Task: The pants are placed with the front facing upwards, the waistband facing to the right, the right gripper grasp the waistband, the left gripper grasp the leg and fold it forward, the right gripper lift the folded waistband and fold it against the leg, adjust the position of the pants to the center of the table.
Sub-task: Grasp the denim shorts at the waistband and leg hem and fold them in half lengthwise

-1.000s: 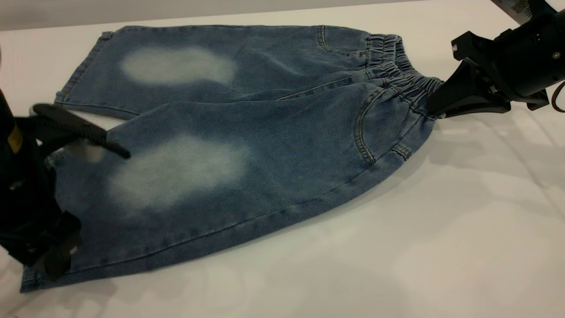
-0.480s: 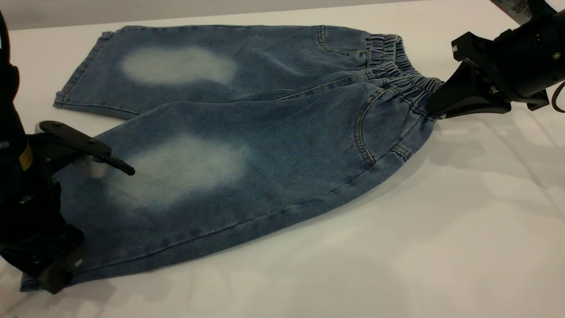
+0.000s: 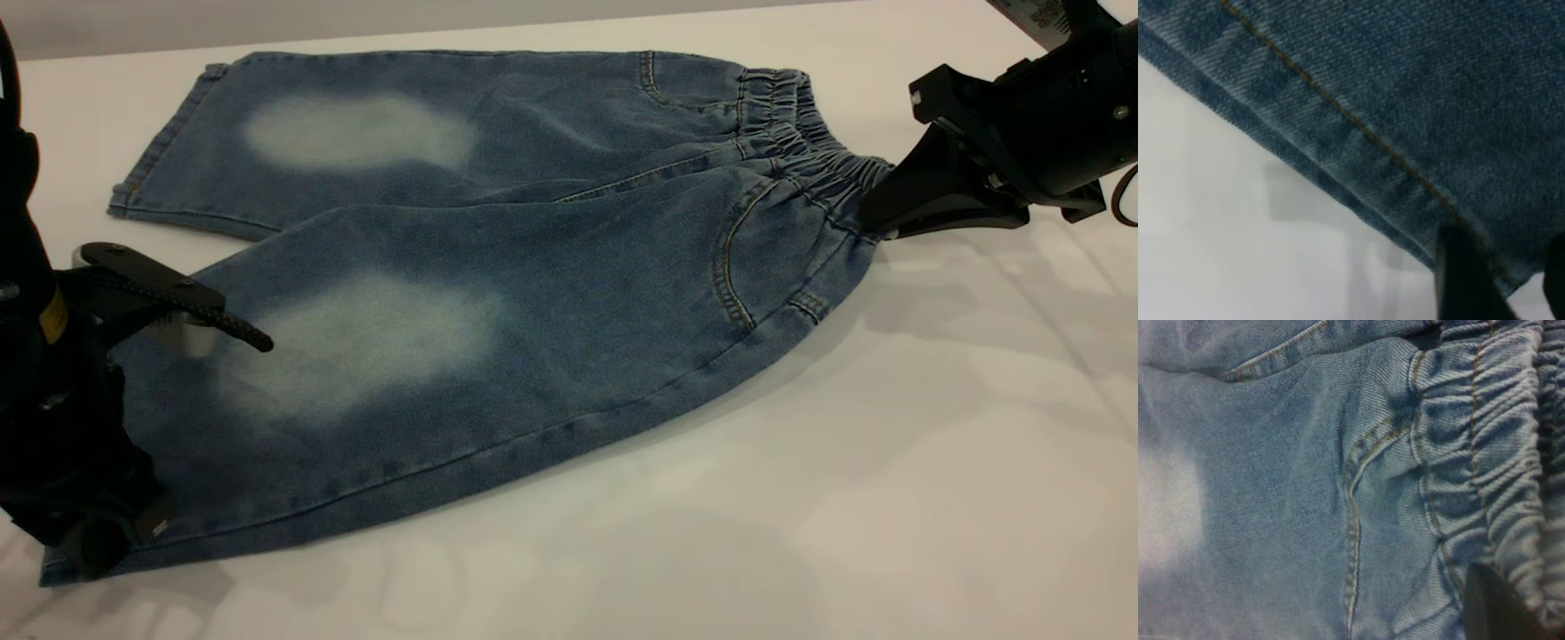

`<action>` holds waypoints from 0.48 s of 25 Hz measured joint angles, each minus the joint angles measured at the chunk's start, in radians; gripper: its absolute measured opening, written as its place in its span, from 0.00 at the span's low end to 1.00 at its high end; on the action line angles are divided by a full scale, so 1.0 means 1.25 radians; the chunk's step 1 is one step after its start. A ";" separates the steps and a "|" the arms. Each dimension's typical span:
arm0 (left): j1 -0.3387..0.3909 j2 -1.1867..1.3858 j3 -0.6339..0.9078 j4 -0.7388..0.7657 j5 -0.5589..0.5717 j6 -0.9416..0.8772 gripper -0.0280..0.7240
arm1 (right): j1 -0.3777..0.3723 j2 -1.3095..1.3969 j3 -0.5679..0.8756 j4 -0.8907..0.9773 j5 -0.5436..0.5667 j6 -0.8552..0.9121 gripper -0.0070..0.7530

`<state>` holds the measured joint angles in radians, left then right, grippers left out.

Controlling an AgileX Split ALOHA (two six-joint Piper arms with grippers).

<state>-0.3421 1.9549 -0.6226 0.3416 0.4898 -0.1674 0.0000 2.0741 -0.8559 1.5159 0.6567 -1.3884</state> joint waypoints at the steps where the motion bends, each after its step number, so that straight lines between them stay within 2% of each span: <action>1: 0.000 0.000 0.000 0.000 0.000 0.000 0.36 | 0.000 0.000 0.000 0.000 0.000 0.000 0.05; 6: 0.000 0.000 0.000 0.000 0.000 0.001 0.32 | 0.000 0.000 0.000 0.000 0.000 0.000 0.05; 9: 0.000 0.000 0.001 0.000 0.000 0.001 0.36 | 0.000 0.000 0.000 0.000 0.000 0.000 0.05; 12: 0.000 0.000 0.001 0.000 0.001 0.001 0.45 | 0.000 0.000 0.000 0.000 0.000 0.000 0.05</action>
<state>-0.3421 1.9549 -0.6217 0.3416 0.4907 -0.1665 0.0000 2.0741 -0.8559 1.5159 0.6567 -1.3884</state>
